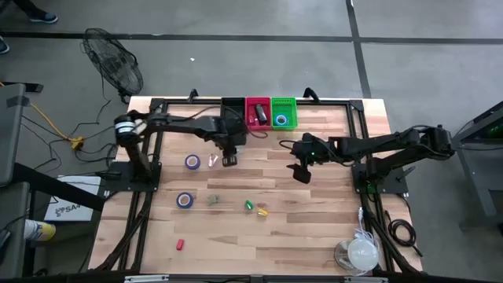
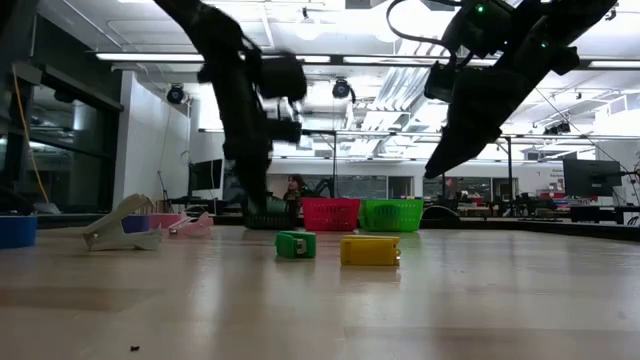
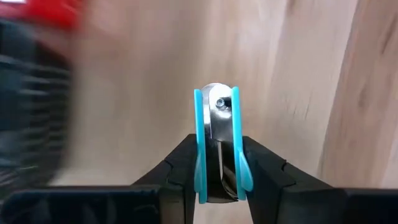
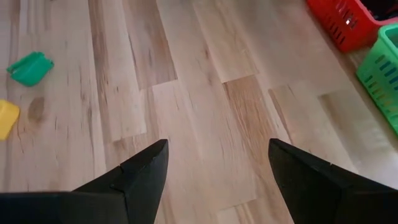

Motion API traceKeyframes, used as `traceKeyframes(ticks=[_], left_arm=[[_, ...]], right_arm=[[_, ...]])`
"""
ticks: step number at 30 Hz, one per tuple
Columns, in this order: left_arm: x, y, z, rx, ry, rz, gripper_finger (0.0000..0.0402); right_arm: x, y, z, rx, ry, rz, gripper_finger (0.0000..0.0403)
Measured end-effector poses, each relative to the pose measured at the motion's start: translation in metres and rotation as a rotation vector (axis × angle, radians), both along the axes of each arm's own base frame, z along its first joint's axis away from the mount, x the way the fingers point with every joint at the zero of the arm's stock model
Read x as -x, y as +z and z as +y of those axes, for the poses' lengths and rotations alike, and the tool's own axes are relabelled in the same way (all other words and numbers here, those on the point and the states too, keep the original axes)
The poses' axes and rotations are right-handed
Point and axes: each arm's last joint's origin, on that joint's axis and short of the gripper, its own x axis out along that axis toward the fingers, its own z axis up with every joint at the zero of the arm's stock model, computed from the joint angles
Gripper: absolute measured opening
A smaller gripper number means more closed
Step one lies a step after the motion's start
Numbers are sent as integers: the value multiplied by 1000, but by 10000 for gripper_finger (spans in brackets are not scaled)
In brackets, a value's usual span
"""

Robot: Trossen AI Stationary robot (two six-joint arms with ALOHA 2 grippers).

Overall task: Pick and place Stapler, Stapler remover, tape
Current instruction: Put the light blue staple remover into the black bin

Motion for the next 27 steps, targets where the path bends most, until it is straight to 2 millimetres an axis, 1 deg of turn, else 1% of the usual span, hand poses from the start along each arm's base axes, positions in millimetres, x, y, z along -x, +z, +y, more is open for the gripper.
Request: traceKeyframes(ticks=[4,7,10,14,17,21,27], left_arm=[[9,31,1,-134,38,-74,89],[14,56,9,-255,101,-166,89],[17,66,23,-300,163,-236,89],[21,68,45,-312,251,-291,89],[24,61,60,-289,307,-290,89],[30,58,79,-286,376,-306,89],[38,43,102,-219,448,-292,89]], right_arm=[[0,0,0,-18,-25,-8,268],[0,1,0,-26,-34,-14,268],[-1,1,0,-33,-53,-28,268],[-3,3,-1,-31,-84,-52,268],[-5,5,-2,-24,-91,-83,268],[-7,8,-2,-16,-87,-123,268],[-9,10,-3,1,-95,-150,268]])
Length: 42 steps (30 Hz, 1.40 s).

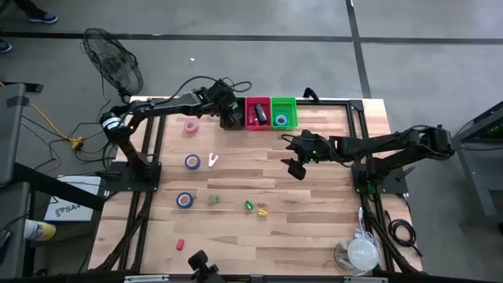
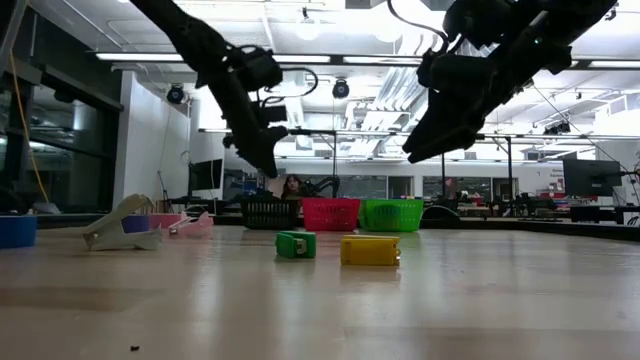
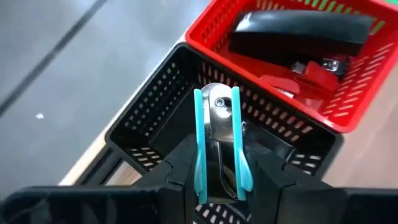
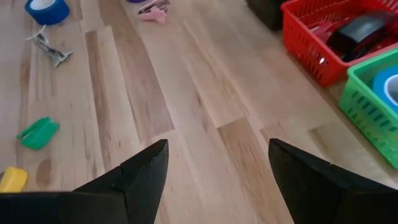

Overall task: Pick and place Stapler, Stapler remover, tape
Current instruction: Put the light blue staple remover into the black bin, then put the small yellow stapler into the red bin

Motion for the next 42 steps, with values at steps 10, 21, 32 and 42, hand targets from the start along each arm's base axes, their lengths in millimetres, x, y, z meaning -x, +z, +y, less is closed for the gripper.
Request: traceKeyframes(ticks=[10,21,32,42], left_arm=[[0,-27,14,73,-6,50,89],[-1,-27,14,59,-31,66,198],[-1,-27,14,55,-34,69,233],[-1,-27,13,72,-51,57,234]], right_arm=[[-2,2,-1,14,-14,-28,268],[-3,3,5,-15,38,-37,268],[-6,4,42,19,120,-63,268],[-20,-29,108,17,282,-55,268]])
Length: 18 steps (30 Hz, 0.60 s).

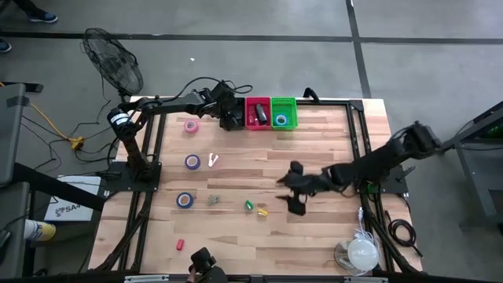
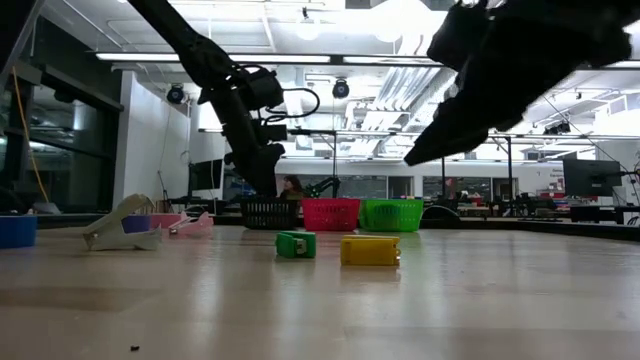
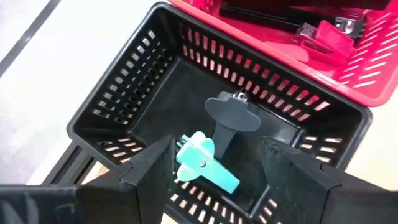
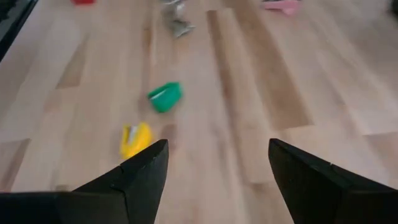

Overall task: Pick and place Stapler, Stapler remover, tape
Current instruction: Put the small yellow stapler into the red bin

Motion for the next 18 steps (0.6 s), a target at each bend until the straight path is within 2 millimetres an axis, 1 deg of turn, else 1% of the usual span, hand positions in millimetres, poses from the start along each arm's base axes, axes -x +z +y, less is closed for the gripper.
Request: traceKeyframes(ticks=[4,8,13,18], left_arm=[[0,0,0,3,-2,1,234],[0,0,-1,7,-2,5,234],[1,-1,-1,11,-3,10,234],[1,-1,-1,11,-3,9,234]], right_arm=[[-7,-18,25,23,25,-51,268],[-15,-33,46,50,36,-70,268],[-27,-48,67,102,31,-48,268],[-39,-62,82,137,25,-33,268]])
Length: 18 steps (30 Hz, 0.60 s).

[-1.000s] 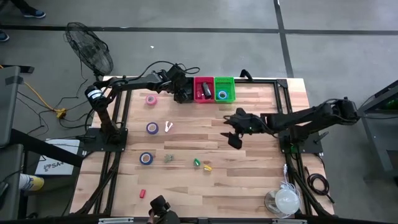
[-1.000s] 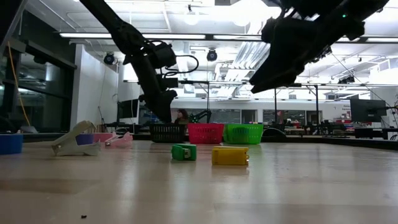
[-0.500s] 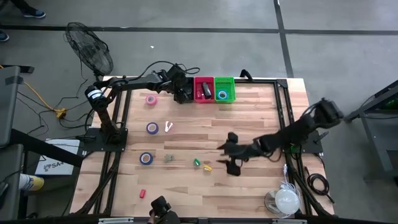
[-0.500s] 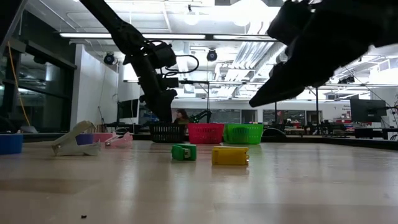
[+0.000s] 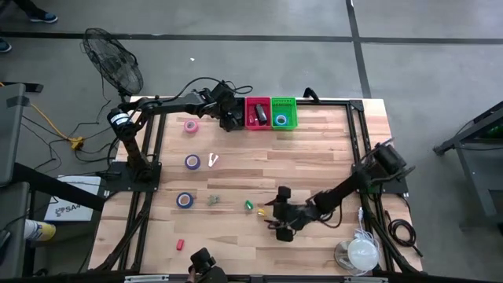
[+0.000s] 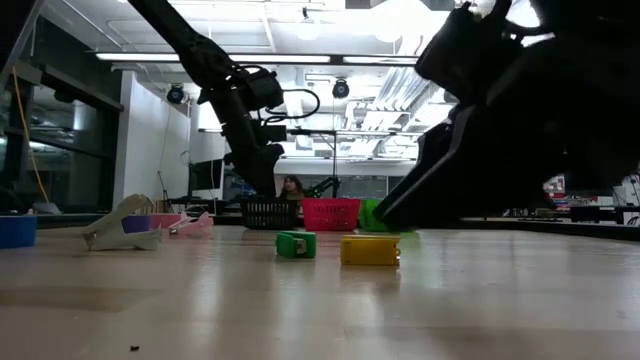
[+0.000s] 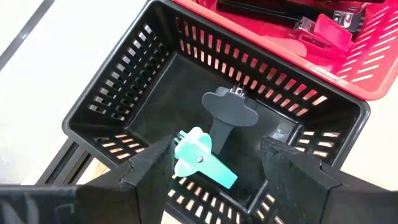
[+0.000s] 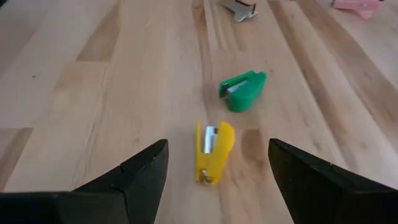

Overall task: Pick and place Stapler, Stapler remover, tape
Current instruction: Put the small yellow stapler into the red bin

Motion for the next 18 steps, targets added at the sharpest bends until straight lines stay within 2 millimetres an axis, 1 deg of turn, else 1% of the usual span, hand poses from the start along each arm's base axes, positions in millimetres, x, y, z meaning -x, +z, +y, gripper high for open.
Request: traceKeyframes(ticks=[3,8,14,18], left_arm=[[0,0,0,0,0,0,234],[0,0,0,0,0,0,234],[0,0,0,-1,0,-1,234],[0,0,0,0,0,-1,234]], right_arm=[[-4,-9,4,6,-21,10,268],[-5,-20,5,-54,-76,27,268],[-6,-22,5,-83,-105,25,266],[-6,-22,4,-82,-105,23,255]])
